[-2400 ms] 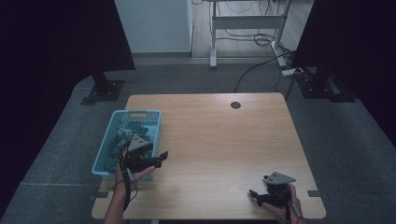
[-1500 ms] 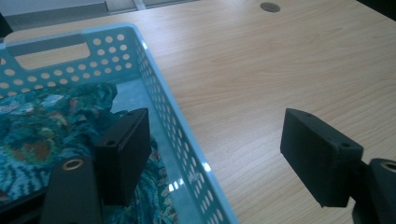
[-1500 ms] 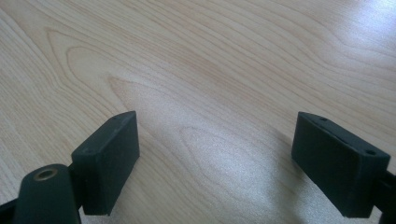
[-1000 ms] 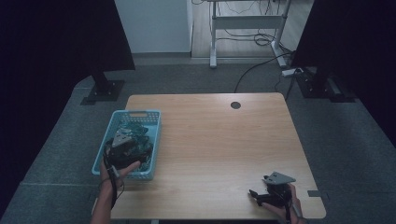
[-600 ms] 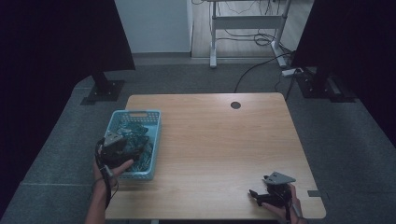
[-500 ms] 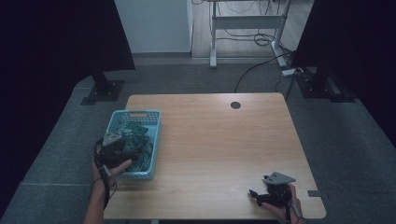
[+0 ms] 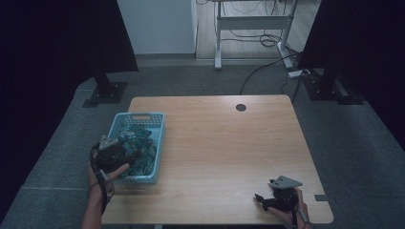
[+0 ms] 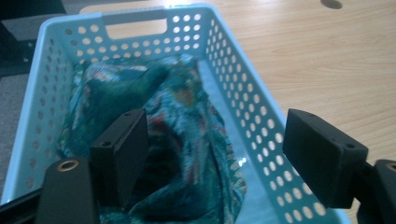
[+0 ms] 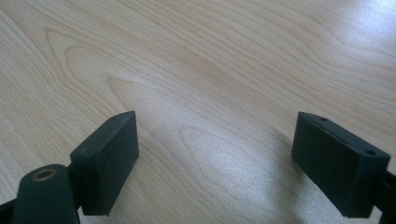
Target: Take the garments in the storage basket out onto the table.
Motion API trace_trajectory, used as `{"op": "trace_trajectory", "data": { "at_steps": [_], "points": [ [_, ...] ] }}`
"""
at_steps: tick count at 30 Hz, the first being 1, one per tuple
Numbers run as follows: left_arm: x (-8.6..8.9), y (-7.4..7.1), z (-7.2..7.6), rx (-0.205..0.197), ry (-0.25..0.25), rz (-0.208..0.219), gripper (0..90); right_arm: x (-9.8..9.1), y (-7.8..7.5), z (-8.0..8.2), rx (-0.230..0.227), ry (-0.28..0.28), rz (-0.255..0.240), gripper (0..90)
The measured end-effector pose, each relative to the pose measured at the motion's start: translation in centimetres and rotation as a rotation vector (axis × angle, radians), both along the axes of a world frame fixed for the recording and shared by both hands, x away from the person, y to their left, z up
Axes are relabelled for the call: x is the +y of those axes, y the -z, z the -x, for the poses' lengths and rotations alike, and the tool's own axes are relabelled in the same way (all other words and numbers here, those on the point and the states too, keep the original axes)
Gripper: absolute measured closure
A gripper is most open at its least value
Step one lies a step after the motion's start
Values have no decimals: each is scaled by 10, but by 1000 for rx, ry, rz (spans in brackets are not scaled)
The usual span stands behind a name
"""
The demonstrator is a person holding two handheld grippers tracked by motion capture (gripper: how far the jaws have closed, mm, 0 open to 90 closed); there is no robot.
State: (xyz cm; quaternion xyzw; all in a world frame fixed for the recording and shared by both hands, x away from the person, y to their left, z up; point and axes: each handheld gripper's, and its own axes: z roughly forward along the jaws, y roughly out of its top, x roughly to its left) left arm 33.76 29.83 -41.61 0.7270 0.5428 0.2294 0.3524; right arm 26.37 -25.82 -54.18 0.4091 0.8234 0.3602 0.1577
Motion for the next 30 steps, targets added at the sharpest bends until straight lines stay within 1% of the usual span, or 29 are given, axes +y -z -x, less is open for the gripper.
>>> {"op": "trace_trajectory", "data": {
  "at_steps": [2, 5, 14, 17, 21, 23, 25, 26, 30],
  "points": [
    [2, 1, 0, 4, -3, 2, 228, 0, 0, 0, 0, 0, 0, 150],
    [6, 2, 1, -1, -9, 10, 228, 0, 0, 0, 0, 0, 0, 149],
    [15, 4, 4, 4, -27, -1, 226, 0, 0, 0, 0, 1, 0, 149],
    [16, 6, 2, 9, -35, -7, 228, 0, 0, 0, 0, 0, 1, 149],
    [16, 7, -2, 11, -34, -8, 229, 0, 0, 0, 0, 1, 1, 149],
    [17, 8, -4, 14, -39, -4, 229, 0, 0, 0, 0, 1, 1, 149],
    [19, 10, -7, 16, -49, 11, 230, 0, 0, 0, 0, 1, 0, 149],
    [20, 12, -9, 21, -56, 17, 232, 0, 0, 0, 0, 0, 1, 149],
    [22, 17, -14, 39, -66, 12, 232, 0, 0, 0, 0, 1, 1, 149]
  ]
}}
